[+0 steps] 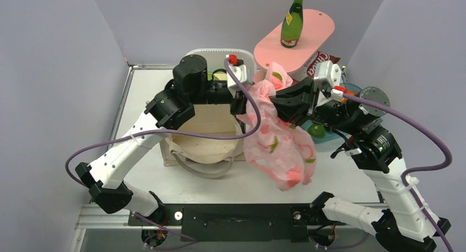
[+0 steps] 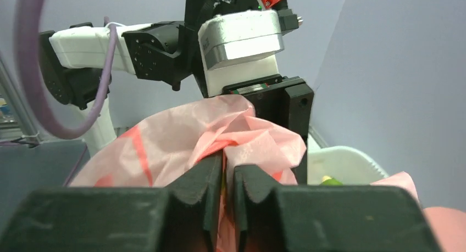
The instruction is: Untie the knot of the grocery bags and take out the mixed food
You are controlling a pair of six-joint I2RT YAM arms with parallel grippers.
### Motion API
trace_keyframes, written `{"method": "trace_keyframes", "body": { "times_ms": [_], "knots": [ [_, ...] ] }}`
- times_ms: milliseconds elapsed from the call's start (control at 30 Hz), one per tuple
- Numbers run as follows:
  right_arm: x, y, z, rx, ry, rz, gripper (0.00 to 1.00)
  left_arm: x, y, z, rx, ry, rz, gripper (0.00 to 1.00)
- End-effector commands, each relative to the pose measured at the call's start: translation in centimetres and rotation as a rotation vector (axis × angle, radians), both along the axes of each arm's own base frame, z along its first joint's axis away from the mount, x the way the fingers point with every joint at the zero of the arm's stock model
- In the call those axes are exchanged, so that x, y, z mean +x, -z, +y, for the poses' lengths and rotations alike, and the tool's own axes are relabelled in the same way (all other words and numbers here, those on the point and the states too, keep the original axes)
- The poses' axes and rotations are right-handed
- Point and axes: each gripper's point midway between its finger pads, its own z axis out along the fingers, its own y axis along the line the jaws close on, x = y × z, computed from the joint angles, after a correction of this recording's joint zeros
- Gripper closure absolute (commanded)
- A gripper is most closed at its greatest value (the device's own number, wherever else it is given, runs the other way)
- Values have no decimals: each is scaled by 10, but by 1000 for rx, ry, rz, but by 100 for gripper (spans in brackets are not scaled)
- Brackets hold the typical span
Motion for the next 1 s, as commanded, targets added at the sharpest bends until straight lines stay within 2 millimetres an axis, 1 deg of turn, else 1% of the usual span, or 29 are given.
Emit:
{"method": "trace_keyframes", "body": {
  "times_ms": [0, 33, 67, 100, 133, 167, 200, 233, 267, 300, 333, 367, 400, 433, 467, 500, 533, 567, 600, 633, 667, 700, 733, 767, 833, 867, 900, 933, 967],
  "knots": [
    [-8, -50, -18, 125, 56, -109, 79, -5, -18, 28, -27, 20, -30, 84],
    [-3, -58, -27, 147, 116, -119, 71, -6, -17, 35, -15, 6, -24, 98],
    [4, -62, -35, 156, 165, -125, 56, 2, -17, 43, -11, -25, -21, 100],
    [9, -68, -44, 174, 214, -127, 49, 0, -19, 52, -9, -30, -15, 100],
    [19, -70, -55, 181, 277, -126, 38, 7, -20, 61, -8, -59, -8, 100],
    [25, -72, -63, 201, 317, -103, 34, 6, -21, 69, -4, -69, 5, 100],
    [38, -69, -74, 201, 384, -86, 29, 13, -24, 81, -7, -107, 28, 100],
    [48, -66, -83, 207, 435, -62, 27, 10, -33, 90, -21, -115, 28, 100],
    [55, -59, -87, 203, 466, -20, 26, 18, -32, 103, -15, -158, 69, 100],
    [64, -53, -92, 195, 501, 0, 25, 15, -40, 111, -25, -170, 73, 100],
    [72, -41, -94, 172, 525, 43, 25, 22, -36, 125, -11, -218, 133, 100],
    [81, -32, -94, 153, 544, 76, 24, 22, -41, 132, -14, -231, 149, 100],
    [87, -18, -93, 128, 554, 119, 24, 29, -33, 146, 2, -284, 219, 100],
    [91, -10, -90, 109, 549, 139, 24, 37, -32, 159, 1, -340, 241, 100],
    [95, 4, -84, 79, 530, 166, 24, 38, -25, 166, 11, -373, 295, 100],
    [98, 13, -81, 64, 520, 186, 23, 47, -19, 180, 4, -445, 342, 100],
    [104, 29, -75, 39, 506, 228, 23, 51, -15, 187, -2, -480, 360, 100],
    [107, 37, -72, 25, 496, 248, 22, 58, -7, 201, -11, -547, 389, 100],
    [113, 54, -66, -5, 481, 295, 22, 63, -5, 207, -23, -577, 380, 100],
    [115, 62, -63, -15, 472, 320, 22, 67, 4, 220, -27, -645, 383, 100],
    [120, 76, -57, -35, 461, 370, 22, 72, 5, 226, -34, -686, 361, 100],
    [121, 83, -51, -49, 448, 392, 23, 76, 13, 239, -25, -765, 333, 100],
    [126, 96, -46, -72, 447, 425, 23, 72, 10, 245, -33, -793, 294, 100],
    [125, 106, -40, -94, 442, 443, 23, 76, 21, 251, -5, -827, 272, 100],
    [123, 123, -25, -146, 424, 446, 23, 70, 32, 255, 29, -830, 239, 100],
    [118, 130, -13, -169, 395, 450, 23, 67, 41, 259, 43, -847, 239, 100],
    [118, 137, -10, -185, 395, 450, 23, 68, 46, 262, 58, -862, 223, 100],
    [116, 144, -2, -204, 379, 457, 23, 71, 59, 270, 85, -911, 225, 100],
    [117, 149, -1, -219, 385, 461, 23, 73, 65, 275, 119, -930, 197, 100]
  ]
}}
